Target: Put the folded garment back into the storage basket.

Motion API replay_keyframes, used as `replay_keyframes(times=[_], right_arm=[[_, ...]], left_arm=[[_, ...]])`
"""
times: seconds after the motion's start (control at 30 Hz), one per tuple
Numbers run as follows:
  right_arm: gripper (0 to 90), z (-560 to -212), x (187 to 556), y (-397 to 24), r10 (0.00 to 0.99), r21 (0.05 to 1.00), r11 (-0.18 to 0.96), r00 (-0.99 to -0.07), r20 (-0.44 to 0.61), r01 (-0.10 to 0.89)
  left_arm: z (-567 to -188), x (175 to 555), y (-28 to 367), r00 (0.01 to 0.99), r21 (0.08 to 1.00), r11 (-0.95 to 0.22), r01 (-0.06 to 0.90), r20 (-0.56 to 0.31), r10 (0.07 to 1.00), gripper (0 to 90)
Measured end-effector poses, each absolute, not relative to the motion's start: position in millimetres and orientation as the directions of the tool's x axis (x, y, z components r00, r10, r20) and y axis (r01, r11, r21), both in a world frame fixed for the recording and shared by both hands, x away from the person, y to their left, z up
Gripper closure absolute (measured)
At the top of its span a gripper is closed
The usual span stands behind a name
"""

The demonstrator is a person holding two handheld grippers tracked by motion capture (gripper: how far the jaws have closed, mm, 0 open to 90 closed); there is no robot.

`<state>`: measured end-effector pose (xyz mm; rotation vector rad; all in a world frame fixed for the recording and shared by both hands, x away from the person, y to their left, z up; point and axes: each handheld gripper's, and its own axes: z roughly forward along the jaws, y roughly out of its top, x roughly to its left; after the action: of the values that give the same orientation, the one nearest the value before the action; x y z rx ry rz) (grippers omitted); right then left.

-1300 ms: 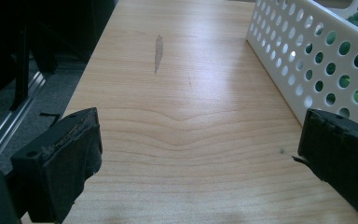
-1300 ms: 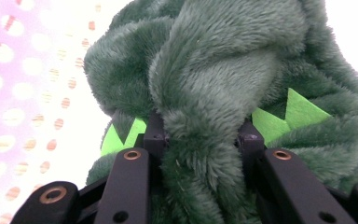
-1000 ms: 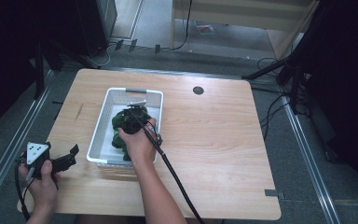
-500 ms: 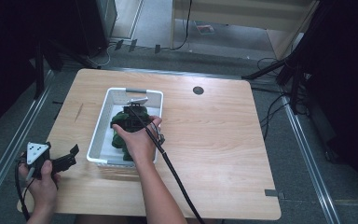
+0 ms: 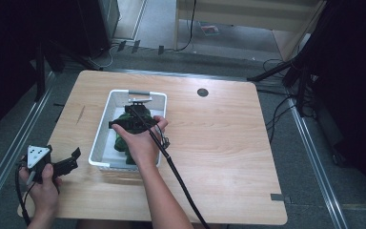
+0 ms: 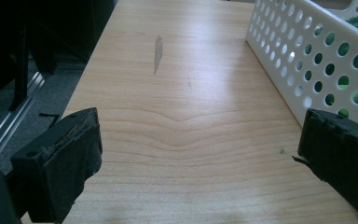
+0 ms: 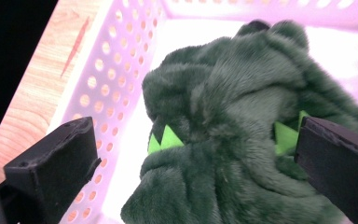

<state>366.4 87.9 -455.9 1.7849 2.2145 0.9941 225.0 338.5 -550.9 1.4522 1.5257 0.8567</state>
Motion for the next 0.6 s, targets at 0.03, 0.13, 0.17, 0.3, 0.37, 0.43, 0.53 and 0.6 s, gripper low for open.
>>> replay_keyframes(times=[0.03, 0.13, 0.17, 0.3, 0.37, 0.43, 0.53, 0.6], right_arm=[[0.0, -454, 365, 86, 0.908, 0.567, 0.083, -0.296, 0.295, 0.819], [0.0, -447, 362, 79, 0.902, 0.595, 0.073, -0.307, 0.303, 0.800], [0.0, -445, 361, 77, 0.901, 0.605, 0.062, -0.306, 0.309, 0.794], [0.0, -439, 360, 63, 0.900, 0.641, 0.037, -0.304, 0.312, 0.767], [0.0, -436, 359, 54, 0.901, 0.660, 0.030, -0.307, 0.308, 0.751], [0.1, -434, 358, 47, 0.900, 0.677, 0.021, -0.308, 0.307, 0.736], [0.4, -431, 356, 35, 0.901, 0.698, 0.013, -0.311, 0.301, 0.716], [0.9, -429, 355, 27, 0.903, 0.707, 0.000, -0.303, 0.303, 0.707]], left_arm=[[-551, 225, 339, 0.025, 0.903, 0.094, 0.419, -0.115, 0.993, 0.5], [-551, 225, 339, 0.026, 0.903, 0.094, 0.420, -0.115, 0.993, 0.5], [-551, 225, 339, 0.026, 0.903, 0.093, 0.420, -0.115, 0.993, 0.5], [-551, 225, 338, 0.025, 0.903, 0.093, 0.420, -0.114, 0.993, 0.5], [-551, 225, 338, 0.026, 0.903, 0.093, 0.419, -0.114, 0.993, 0.5], [-551, 225, 338, 0.025, 0.903, 0.092, 0.420, -0.113, 0.993, 0.6], [-551, 225, 338, 0.027, 0.903, 0.090, 0.419, -0.111, 0.993, 0.5], [-551, 225, 338, 0.027, 0.904, 0.088, 0.419, -0.109, 0.994, 0.5]])
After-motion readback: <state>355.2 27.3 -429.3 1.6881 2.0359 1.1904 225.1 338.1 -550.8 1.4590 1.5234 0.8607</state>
